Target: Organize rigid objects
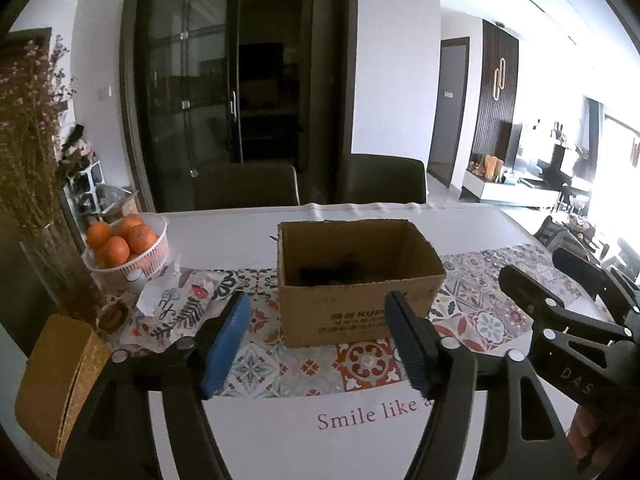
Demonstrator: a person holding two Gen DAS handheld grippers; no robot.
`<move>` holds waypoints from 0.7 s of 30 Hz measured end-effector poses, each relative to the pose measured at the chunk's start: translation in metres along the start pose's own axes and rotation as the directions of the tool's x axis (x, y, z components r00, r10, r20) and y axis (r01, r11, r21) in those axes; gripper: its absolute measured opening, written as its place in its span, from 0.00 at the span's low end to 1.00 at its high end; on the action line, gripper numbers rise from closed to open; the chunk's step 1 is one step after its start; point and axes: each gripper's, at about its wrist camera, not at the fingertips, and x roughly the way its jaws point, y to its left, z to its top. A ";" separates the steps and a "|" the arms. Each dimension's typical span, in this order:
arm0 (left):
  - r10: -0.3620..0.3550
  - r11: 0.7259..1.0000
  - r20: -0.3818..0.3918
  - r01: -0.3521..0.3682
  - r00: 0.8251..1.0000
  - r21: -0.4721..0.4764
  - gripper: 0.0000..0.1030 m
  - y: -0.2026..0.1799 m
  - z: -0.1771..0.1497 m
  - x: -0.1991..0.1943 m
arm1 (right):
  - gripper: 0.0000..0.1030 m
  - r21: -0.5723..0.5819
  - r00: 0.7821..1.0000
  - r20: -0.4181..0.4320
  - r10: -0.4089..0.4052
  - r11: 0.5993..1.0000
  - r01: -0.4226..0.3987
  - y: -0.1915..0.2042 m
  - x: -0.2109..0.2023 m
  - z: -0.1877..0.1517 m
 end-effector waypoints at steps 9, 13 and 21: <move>0.083 0.996 0.062 -0.083 0.995 0.008 0.98 -0.002 -0.017 -0.017 | 0.76 0.027 1.000 -0.002 -0.004 1.000 0.005 -0.002 -0.009 -0.015; 0.098 0.995 0.068 -0.098 0.993 0.001 0.99 -0.002 -0.023 -0.021 | 0.76 0.024 1.000 -0.005 0.001 1.000 -0.001 -0.001 -0.013 -0.021; 0.114 0.993 0.071 -0.114 0.991 -0.001 1.00 -0.005 -0.037 -0.030 | 0.81 0.025 1.000 -0.002 -0.004 1.000 0.004 -0.005 -0.024 -0.032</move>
